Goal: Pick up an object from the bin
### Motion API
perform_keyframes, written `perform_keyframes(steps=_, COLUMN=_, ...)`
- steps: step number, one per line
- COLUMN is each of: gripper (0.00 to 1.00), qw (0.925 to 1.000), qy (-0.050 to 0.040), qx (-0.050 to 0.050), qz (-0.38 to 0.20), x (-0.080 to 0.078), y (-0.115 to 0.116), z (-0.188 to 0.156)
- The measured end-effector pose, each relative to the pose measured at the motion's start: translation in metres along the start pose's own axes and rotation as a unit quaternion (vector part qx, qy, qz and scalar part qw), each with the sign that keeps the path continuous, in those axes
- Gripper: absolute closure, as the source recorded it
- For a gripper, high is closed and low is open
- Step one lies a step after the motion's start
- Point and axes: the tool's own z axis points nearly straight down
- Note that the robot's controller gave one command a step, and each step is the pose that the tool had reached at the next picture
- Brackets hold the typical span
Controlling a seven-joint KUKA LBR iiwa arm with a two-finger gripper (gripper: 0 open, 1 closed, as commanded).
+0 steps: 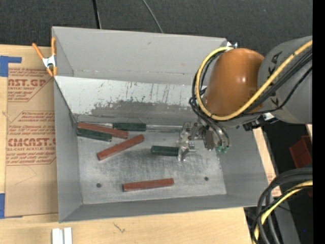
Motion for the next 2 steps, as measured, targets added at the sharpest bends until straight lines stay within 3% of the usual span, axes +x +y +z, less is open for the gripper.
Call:
perform_keyframes(steps=1, gripper=1.0, qw=1.0, qy=0.0, qx=0.0, qz=0.0, x=0.0, y=0.0, z=0.0)
perform_keyframes(steps=2, gripper=1.0, qw=0.9998, qy=-0.0006, qx=0.0, qz=-0.022, x=-0.001, y=-0.003, z=-0.08)
